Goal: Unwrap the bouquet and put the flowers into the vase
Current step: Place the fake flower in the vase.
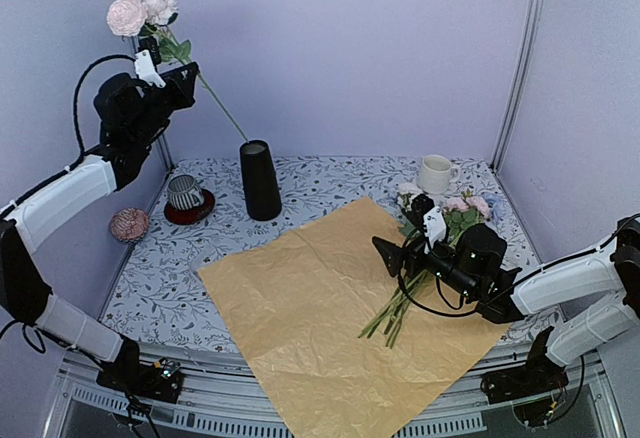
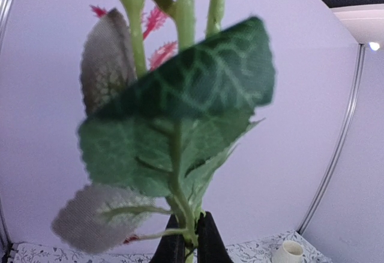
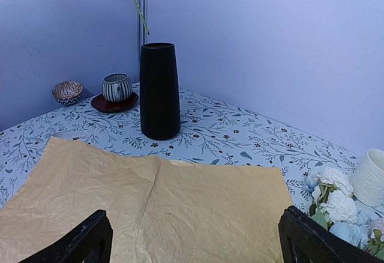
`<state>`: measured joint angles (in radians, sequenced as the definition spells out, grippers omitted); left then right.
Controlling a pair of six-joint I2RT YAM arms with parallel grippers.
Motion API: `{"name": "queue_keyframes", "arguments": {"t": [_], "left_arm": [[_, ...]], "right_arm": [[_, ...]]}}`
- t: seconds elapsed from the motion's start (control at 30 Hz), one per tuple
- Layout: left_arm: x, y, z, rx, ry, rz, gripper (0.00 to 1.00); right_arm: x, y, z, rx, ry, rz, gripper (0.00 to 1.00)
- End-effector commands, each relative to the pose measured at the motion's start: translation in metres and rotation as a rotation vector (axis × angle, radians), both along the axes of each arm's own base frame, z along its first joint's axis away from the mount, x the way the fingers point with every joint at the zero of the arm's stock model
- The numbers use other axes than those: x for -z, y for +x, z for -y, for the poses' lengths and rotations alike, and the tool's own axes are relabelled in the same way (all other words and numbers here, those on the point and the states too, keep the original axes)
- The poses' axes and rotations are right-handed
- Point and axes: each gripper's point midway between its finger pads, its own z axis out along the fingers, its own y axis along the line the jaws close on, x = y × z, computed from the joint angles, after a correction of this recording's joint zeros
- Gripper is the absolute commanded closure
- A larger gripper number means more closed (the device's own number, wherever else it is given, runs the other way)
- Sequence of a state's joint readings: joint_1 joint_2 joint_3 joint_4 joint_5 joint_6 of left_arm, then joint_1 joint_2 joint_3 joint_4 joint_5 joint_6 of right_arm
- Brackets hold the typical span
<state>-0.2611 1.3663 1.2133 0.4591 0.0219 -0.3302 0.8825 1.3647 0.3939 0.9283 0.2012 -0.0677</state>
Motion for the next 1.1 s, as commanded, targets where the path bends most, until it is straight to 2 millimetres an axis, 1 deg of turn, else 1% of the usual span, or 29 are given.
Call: {"name": "queue_keyframes", "arguments": {"t": [0.0, 0.1, 0.23, 0.5, 0.63, 0.83, 0.97, 1.07], "left_arm": [[0.002, 0.008, 0.007, 0.028, 0.025, 0.023, 0.98], [0.02, 0.02, 0.011, 0.027, 0.053, -0.014, 0.98], [0.051, 0.038, 0.018, 0.042, 0.082, -0.088, 0.98], [0.104, 0.064, 0.044, 0.139, 0.138, -0.235, 0.97], [0.13, 0.076, 0.055, 0.153, 0.181, -0.317, 0.95], [0.16, 0.087, 0.065, 0.16, 0.225, -0.414, 0.92], [0.174, 0.09, 0.065, 0.155, 0.232, -0.458, 0.91], [0.188, 0.095, 0.067, 0.161, 0.241, -0.504, 0.88]], "right_arm": [[-0.014, 0.001, -0.002, -0.011, 0.037, 0.017, 0.01], [-0.015, 0.001, -0.004, -0.016, 0.04, 0.016, 0.01], [-0.014, 0.001, -0.005, -0.022, 0.037, 0.011, 0.01], [-0.01, 0.002, -0.009, -0.028, 0.025, -0.002, 0.01], [-0.009, 0.003, -0.011, -0.032, 0.021, -0.007, 0.01], [-0.007, 0.004, -0.013, -0.034, 0.016, -0.014, 0.01], [-0.006, 0.004, -0.013, -0.034, 0.013, -0.016, 0.01], [-0.005, 0.006, -0.015, -0.034, 0.009, -0.021, 0.01]]}}
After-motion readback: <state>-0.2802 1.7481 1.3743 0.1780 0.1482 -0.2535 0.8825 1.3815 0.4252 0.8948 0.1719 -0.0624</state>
